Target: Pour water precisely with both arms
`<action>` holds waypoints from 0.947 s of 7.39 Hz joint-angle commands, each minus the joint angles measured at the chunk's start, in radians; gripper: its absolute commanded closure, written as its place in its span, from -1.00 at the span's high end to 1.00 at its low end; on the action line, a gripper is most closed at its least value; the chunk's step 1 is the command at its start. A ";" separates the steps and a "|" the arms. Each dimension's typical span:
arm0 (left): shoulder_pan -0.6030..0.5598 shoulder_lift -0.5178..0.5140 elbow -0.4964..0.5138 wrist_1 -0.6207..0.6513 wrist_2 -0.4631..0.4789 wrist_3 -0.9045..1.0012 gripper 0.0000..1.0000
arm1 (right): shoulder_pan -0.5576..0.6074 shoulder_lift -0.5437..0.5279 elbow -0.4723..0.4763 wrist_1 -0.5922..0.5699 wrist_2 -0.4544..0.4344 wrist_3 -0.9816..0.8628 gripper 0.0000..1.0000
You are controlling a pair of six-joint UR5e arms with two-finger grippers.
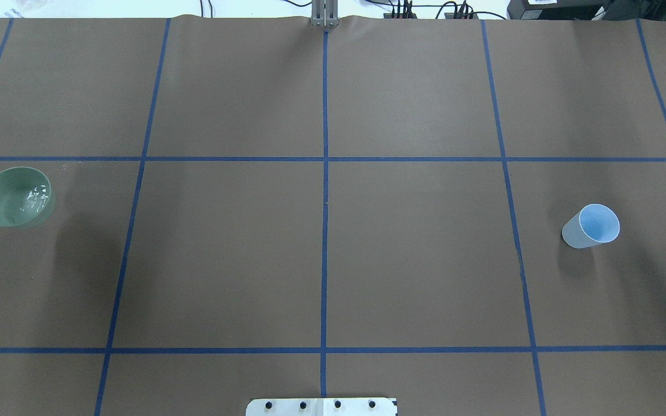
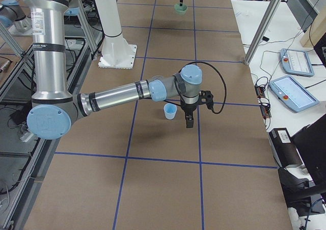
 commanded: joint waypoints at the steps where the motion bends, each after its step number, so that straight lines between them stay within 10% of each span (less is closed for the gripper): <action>1: -0.022 0.010 0.115 -0.118 -0.013 0.011 -1.00 | 0.000 0.001 0.001 0.000 0.000 0.000 0.98; 6: -0.107 0.026 0.214 -0.103 -0.013 0.134 -1.00 | 0.000 0.001 0.001 0.000 0.000 0.000 0.98; 7: -0.108 0.027 0.217 -0.115 -0.015 0.137 0.58 | 0.000 0.000 0.001 0.000 0.000 0.000 0.98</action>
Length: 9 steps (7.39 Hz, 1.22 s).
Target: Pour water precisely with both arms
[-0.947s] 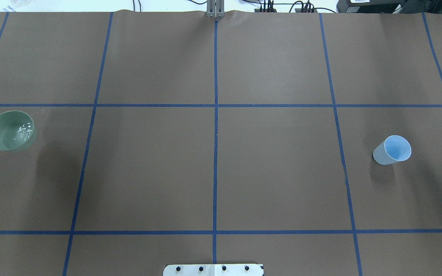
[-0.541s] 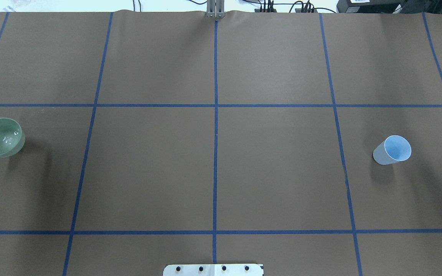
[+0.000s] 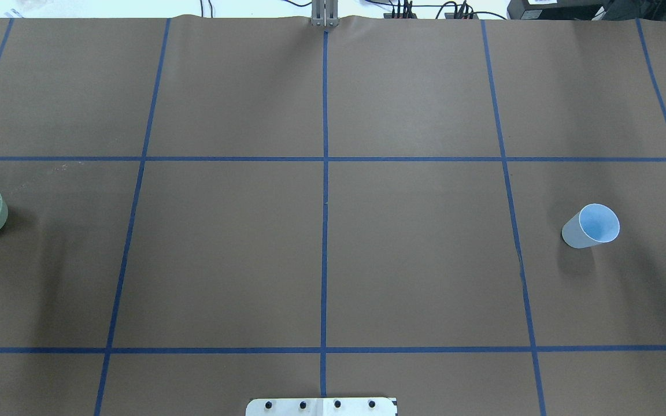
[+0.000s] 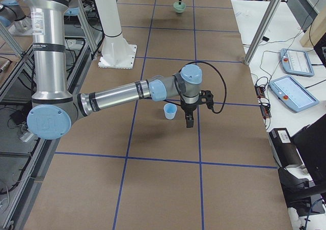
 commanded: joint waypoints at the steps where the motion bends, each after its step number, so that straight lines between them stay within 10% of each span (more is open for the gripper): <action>1: -0.013 0.002 0.005 -0.009 0.000 0.015 1.00 | 0.000 -0.001 0.003 0.000 0.002 -0.002 0.98; 6: -0.076 -0.056 -0.062 0.023 0.011 0.021 1.00 | 0.000 -0.006 0.003 0.002 -0.008 0.000 0.98; 9: -0.187 -0.296 -0.071 0.441 0.020 0.229 1.00 | 0.006 -0.015 0.000 0.003 -0.005 -0.010 0.98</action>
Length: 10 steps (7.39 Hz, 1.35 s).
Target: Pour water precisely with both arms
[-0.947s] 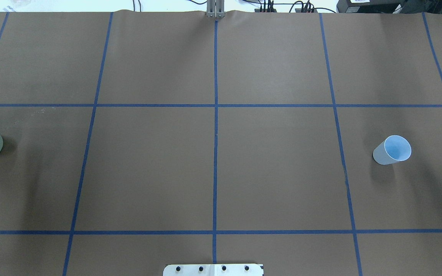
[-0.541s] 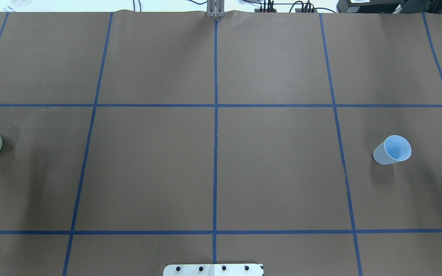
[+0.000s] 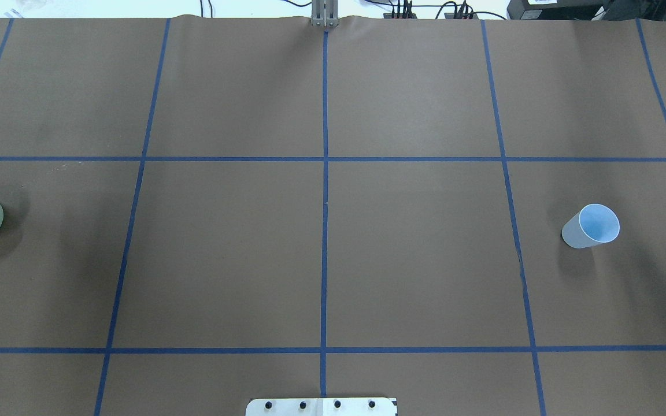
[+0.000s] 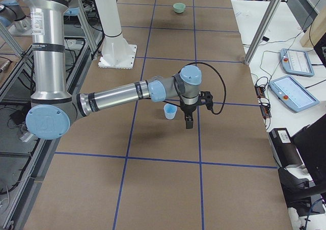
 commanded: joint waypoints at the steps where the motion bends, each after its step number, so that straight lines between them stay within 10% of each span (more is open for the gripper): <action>1: -0.128 -0.171 -0.005 0.316 0.001 0.216 1.00 | 0.013 -0.009 0.005 0.001 0.003 -0.007 0.98; 4: -0.294 -0.180 0.044 0.425 -0.001 0.438 1.00 | 0.049 -0.035 -0.012 0.026 0.009 -0.002 0.98; 7: -0.330 0.065 0.035 0.096 -0.010 0.441 1.00 | 0.160 -0.050 -0.091 0.021 0.147 -0.007 0.98; 10: -0.324 0.060 0.052 0.026 -0.007 0.436 1.00 | 0.185 -0.104 -0.086 0.024 0.141 -0.008 0.98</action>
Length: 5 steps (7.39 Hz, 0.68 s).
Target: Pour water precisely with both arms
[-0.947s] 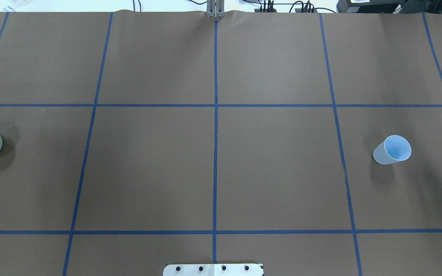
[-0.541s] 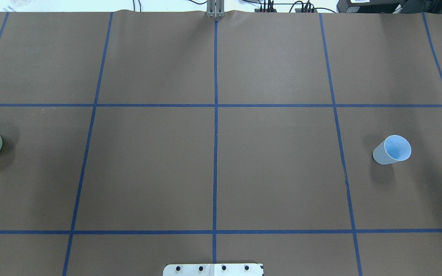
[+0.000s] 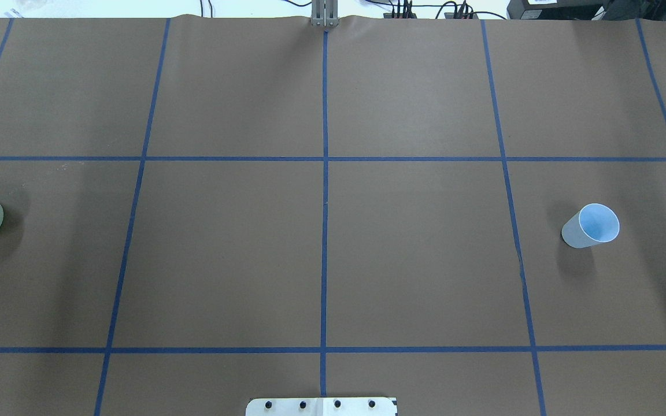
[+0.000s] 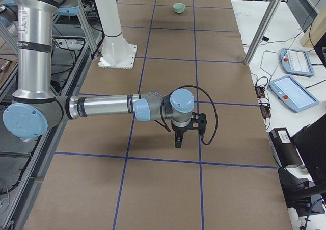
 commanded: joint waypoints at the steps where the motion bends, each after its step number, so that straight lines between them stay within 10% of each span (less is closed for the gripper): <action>1: 0.050 -0.001 -0.033 -0.009 0.007 -0.004 1.00 | 0.010 -0.008 -0.006 -0.002 -0.002 -0.001 0.98; 5: 0.106 0.022 -0.165 0.147 0.058 -0.096 1.00 | 0.010 -0.008 0.003 -0.002 -0.005 -0.001 0.98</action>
